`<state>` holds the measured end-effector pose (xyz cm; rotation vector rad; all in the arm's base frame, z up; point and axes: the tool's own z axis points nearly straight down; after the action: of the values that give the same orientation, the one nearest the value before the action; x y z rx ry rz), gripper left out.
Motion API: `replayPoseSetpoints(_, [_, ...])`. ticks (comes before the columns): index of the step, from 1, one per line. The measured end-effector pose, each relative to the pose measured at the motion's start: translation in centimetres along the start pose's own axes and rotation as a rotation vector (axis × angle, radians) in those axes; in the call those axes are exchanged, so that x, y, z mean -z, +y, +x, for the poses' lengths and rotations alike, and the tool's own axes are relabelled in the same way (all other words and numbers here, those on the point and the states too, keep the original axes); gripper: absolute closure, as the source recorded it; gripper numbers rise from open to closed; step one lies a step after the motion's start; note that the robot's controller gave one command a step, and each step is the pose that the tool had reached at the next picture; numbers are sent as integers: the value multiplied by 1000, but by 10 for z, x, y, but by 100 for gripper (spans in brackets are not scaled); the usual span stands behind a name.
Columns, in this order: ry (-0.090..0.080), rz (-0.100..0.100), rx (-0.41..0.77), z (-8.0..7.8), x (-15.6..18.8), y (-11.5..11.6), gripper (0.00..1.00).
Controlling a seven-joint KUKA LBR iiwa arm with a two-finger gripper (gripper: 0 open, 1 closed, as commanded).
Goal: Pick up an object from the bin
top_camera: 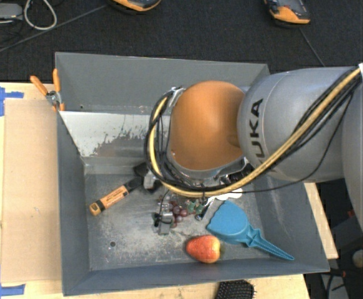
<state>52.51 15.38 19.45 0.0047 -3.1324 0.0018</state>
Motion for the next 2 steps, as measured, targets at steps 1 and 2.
replayPoseSetpoints(1, [-8, -1, -5, -2, 5, -1, 0])
replayPoseSetpoints(2, [-8, -1, 107, -27, -70, -57, 0])
